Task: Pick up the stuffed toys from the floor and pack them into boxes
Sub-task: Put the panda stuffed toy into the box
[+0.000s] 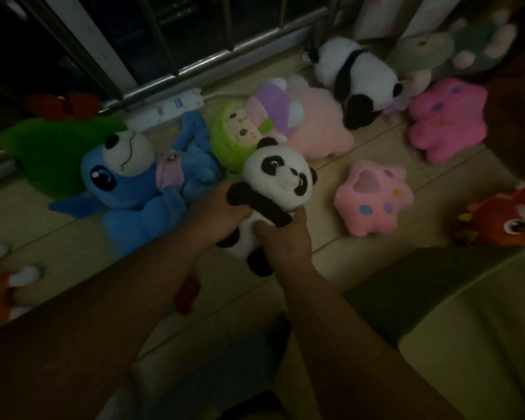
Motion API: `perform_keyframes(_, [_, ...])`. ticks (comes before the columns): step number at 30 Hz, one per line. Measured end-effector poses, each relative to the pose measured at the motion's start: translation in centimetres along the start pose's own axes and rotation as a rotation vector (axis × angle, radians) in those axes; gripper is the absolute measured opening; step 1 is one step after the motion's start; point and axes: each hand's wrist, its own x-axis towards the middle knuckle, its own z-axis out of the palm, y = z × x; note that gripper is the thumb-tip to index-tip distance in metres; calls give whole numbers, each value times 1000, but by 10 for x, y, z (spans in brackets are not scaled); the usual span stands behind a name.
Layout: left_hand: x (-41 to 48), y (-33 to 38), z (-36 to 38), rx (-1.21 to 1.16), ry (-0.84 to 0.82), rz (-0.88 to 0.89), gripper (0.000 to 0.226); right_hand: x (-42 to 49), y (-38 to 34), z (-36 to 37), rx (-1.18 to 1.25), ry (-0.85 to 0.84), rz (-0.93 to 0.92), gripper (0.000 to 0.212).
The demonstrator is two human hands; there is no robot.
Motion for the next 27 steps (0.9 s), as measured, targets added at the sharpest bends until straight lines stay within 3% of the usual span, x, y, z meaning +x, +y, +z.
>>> perform_keyframes(8, [-94,96,-40,-299,80,-29,46,-85,-95,-66,-73,-43,-192,54])
perform_keyframes(12, [-150,150,-51,-398,125,-25,43,-126,-140,-109,-125,-63,-248,47])
perform_keyframes(21, [-259,247,-51,-405,305,-51,52,-210,-202,-197,-232,-185,-405,58])
perform_keyframes(27, [-342,268,-39,-452,418,-101,43,-276,-204,-230,-272,-316,-445,61])
